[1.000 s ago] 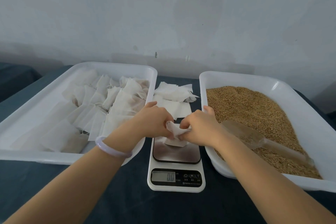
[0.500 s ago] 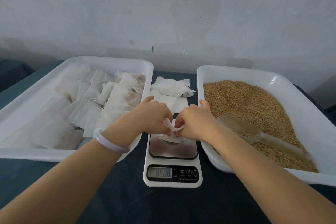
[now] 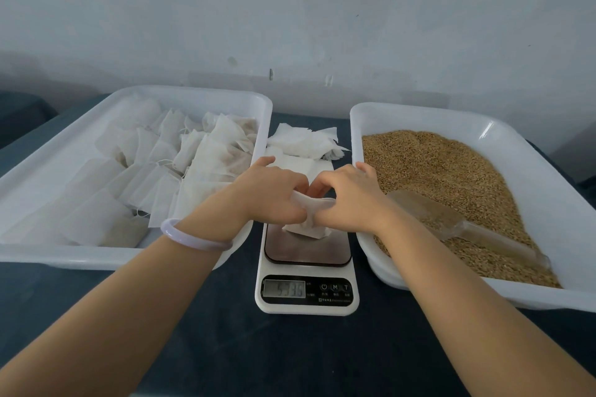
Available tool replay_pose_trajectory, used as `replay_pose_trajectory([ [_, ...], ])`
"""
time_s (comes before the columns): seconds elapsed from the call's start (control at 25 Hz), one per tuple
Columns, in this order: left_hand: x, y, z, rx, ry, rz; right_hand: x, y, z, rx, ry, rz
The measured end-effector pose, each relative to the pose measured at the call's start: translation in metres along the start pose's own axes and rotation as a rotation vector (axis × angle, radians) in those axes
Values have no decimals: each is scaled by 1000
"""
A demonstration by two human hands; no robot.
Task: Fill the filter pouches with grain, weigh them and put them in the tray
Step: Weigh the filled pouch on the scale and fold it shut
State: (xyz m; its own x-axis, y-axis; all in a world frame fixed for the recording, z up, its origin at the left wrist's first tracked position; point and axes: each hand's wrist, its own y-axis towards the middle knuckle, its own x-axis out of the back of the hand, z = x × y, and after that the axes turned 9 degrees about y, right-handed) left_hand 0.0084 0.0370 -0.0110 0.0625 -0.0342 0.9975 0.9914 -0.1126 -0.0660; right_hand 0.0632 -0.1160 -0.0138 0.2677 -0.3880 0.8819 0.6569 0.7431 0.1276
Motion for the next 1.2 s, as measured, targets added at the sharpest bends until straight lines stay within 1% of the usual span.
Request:
replay_pose_trajectory([
  [0.2, -1, -2, -1, 5, -24, -9, 3, -3, 2, 1, 67, 4],
  [0.44, 2, -3, -3, 16, -51, -25, 2, -3, 1, 12, 60, -1],
  [1.2, 8, -7, -7, 43, -122, -43, 1, -3, 3, -35, 71, 1],
])
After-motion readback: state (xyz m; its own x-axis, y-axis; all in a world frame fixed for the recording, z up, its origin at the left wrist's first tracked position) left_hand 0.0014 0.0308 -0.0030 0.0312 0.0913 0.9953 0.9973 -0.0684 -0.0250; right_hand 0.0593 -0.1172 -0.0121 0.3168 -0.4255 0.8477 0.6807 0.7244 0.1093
